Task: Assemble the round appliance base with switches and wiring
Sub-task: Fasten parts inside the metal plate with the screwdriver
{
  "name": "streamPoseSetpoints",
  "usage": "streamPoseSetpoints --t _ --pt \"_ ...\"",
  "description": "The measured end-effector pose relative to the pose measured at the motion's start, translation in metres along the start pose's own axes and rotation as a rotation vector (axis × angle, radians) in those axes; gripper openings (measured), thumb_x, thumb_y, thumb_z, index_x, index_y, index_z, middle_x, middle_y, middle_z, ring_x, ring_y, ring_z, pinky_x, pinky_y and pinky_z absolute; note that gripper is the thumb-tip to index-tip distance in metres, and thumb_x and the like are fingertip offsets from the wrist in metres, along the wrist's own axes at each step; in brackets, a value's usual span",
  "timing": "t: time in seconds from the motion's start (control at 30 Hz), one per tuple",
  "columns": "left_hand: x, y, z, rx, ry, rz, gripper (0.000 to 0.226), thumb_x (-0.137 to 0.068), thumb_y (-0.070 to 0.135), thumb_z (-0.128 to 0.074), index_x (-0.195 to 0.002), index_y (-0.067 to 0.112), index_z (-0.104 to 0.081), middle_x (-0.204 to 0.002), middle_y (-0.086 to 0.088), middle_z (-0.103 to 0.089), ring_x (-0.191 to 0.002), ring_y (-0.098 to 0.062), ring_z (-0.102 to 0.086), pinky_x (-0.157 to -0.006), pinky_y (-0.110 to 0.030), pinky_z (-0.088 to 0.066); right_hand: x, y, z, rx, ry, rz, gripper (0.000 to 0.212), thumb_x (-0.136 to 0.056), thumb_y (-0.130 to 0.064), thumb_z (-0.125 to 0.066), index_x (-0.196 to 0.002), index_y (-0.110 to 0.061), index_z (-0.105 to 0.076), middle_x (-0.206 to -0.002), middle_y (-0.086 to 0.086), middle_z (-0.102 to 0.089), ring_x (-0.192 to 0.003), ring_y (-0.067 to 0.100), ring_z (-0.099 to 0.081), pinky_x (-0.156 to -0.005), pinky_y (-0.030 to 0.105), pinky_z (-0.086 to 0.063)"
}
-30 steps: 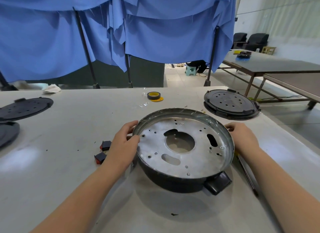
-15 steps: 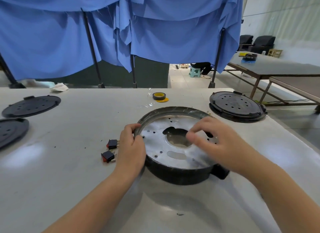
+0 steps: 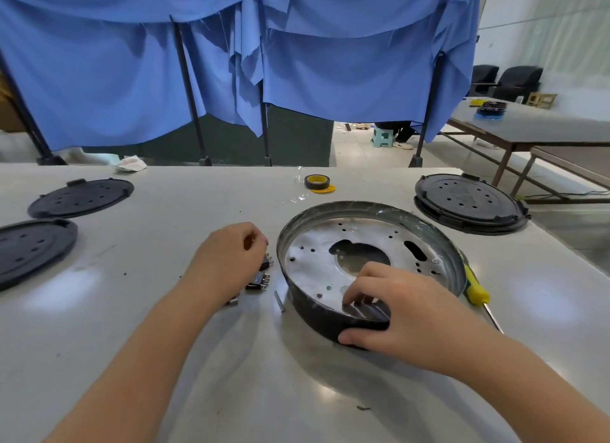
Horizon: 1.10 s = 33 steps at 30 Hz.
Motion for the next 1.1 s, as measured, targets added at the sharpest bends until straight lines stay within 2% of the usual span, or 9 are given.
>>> streamPoseSetpoints --t 0.07,0.2,0.3,0.43,0.73,0.9,0.97,1.03,1.1 --pt "0.001 -0.003 -0.005 -0.222 -0.168 -0.021 0.013 -0.091 0.026 -0.054 -0.085 0.027 -0.066 -0.087 0.01 -0.065 -0.075 -0.01 -0.059 -0.063 -0.026 -0.046 0.0 0.001 0.0 -0.007 -0.005 -0.007 0.043 -0.071 -0.071 -0.057 -0.103 -0.042 -0.058 -0.099 -0.025 -0.048 -0.091 -0.001 -0.052 -0.074 0.019 -0.046" --pt "0.011 -0.01 -0.012 -0.391 -0.365 0.018 0.012 -0.085 0.016 -0.061 -0.086 0.021 -0.072 -0.087 0.002 -0.07 -0.075 -0.016 -0.068 -0.07 -0.027 -0.055 0.0 0.0 -0.001 0.007 -0.02 -0.003 0.044 -0.07 -0.071 -0.056 -0.103 -0.042 -0.057 -0.1 -0.025 -0.047 -0.091 -0.001 -0.052 -0.074 0.018 -0.045" --pt "0.013 -0.017 -0.016 -0.57 -0.404 0.041 0.017 -0.082 0.013 -0.062 -0.093 0.021 -0.072 -0.094 -0.002 -0.071 -0.087 -0.021 -0.067 -0.078 -0.029 -0.055 0.001 -0.001 -0.001 0.022 -0.024 0.007 0.044 -0.071 -0.071 -0.056 -0.105 -0.042 -0.056 -0.101 -0.025 -0.048 -0.092 0.0 -0.052 -0.074 0.016 -0.045" --pt "0.012 -0.025 -0.019 -0.686 -0.408 0.055 0.018 -0.085 0.015 -0.06 -0.101 0.018 -0.068 -0.103 -0.003 -0.067 -0.094 -0.023 -0.064 -0.081 -0.031 -0.054 0.001 -0.002 -0.001 0.031 -0.025 0.012 0.043 -0.072 -0.071 -0.056 -0.105 -0.042 -0.056 -0.102 -0.024 -0.047 -0.092 0.002 -0.053 -0.076 0.021 -0.047" --pt "0.013 -0.026 -0.024 -0.691 -0.424 0.06 0.016 -0.086 0.015 -0.057 -0.1 0.015 -0.066 -0.102 -0.006 -0.067 -0.092 -0.024 -0.063 -0.078 -0.031 -0.052 0.002 -0.007 0.0 0.135 0.002 0.027 0.046 -0.075 -0.071 -0.052 -0.109 -0.039 -0.053 -0.102 -0.019 -0.049 -0.082 0.004 -0.053 -0.07 0.022 -0.044" --pt "0.013 -0.014 -0.025 -0.608 -0.384 -0.012 0.012 -0.088 0.02 -0.055 -0.095 0.016 -0.063 -0.098 -0.004 -0.065 -0.091 -0.024 -0.062 -0.075 -0.03 -0.049 0.004 -0.014 0.008 0.191 0.094 0.078 0.042 -0.082 -0.066 -0.046 -0.101 -0.034 -0.064 -0.093 -0.015 -0.058 -0.071 0.008 -0.056 -0.061 0.024 -0.046" --pt "0.011 -0.007 -0.025 -0.518 -0.37 -0.052 0.009 -0.089 0.021 -0.058 -0.093 0.018 -0.065 -0.095 0.0 -0.066 -0.089 -0.021 -0.062 -0.074 -0.029 -0.05 0.005 -0.02 0.017 0.247 0.193 0.12 0.044 -0.084 -0.061 -0.04 -0.087 -0.027 -0.068 -0.079 -0.012 -0.061 -0.059 0.01 -0.056 -0.051 0.028 -0.047" --pt "0.011 -0.002 -0.025 -0.377 -0.36 -0.078 0.006 -0.088 0.021 -0.062 -0.082 0.023 -0.064 -0.083 0.009 -0.064 -0.078 -0.01 -0.06 -0.063 -0.022 -0.045 0.01 -0.021 0.035 0.239 0.362 0.14 0.039 -0.083 -0.053 -0.044 -0.076 -0.021 -0.065 -0.065 -0.01 -0.058 -0.05 0.014 -0.053 -0.041 0.03 -0.044" --pt "0.01 0.004 -0.024 -0.235 -0.344 -0.09 0.016 -0.087 0.023 -0.066 -0.073 0.029 -0.061 -0.075 0.015 -0.062 -0.068 0.002 -0.057 -0.056 -0.014 -0.038 0.015 -0.017 0.05 0.195 0.485 0.137 0.035 -0.083 -0.05 -0.049 -0.073 -0.019 -0.063 -0.06 -0.01 -0.057 -0.049 0.014 -0.053 -0.04 0.027 -0.041"
Point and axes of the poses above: each hand's wrist, its own x-axis away from the middle knuckle, its own z-axis out of the back of the hand, y = z × x, the point moved 9 cm from there along -x, towards the middle knuckle
